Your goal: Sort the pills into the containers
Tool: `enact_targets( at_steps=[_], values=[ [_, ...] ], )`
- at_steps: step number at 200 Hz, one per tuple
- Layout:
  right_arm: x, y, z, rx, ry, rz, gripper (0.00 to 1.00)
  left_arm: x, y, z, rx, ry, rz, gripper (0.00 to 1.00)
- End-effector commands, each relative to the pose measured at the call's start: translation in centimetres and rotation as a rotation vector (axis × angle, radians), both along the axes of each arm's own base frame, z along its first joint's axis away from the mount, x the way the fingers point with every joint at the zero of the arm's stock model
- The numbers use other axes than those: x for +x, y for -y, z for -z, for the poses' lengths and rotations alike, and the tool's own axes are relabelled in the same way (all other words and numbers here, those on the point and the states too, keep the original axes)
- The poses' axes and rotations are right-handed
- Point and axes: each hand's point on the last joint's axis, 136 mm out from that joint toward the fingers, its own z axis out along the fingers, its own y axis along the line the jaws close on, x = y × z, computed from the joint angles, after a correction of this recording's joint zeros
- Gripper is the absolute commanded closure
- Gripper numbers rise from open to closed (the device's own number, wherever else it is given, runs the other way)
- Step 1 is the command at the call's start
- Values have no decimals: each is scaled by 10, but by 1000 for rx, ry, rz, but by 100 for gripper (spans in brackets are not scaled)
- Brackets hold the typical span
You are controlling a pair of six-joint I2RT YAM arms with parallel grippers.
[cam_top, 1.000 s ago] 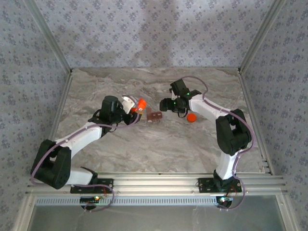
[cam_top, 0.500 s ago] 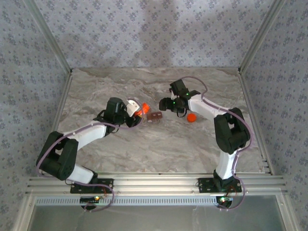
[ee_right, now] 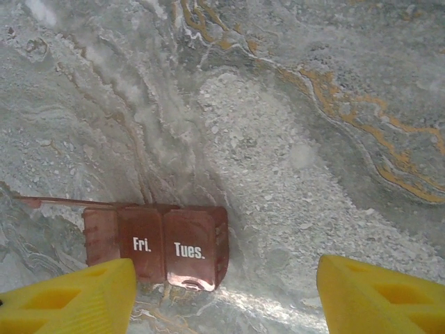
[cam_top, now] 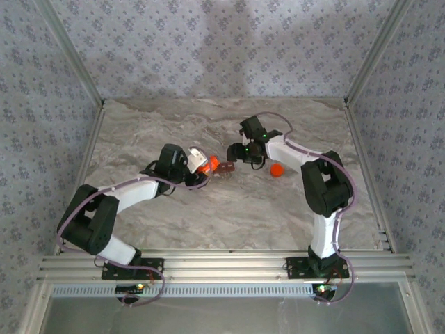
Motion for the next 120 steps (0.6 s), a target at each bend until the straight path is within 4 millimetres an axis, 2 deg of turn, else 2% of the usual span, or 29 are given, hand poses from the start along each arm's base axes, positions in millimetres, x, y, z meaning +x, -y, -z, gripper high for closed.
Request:
enact_targets(
  at_steps=[1,69,120],
  values=[
    [3,-10,-3,6,-3,-31,31,-6,3,7,1,-26,24,100],
    [6,-16,8,7,-28,-43,37,-5,3,17,20,-66,19,100],
    [2,-19,16,14,-48,-56,42,-2,5,22,30,-103,19,100]
  ],
)
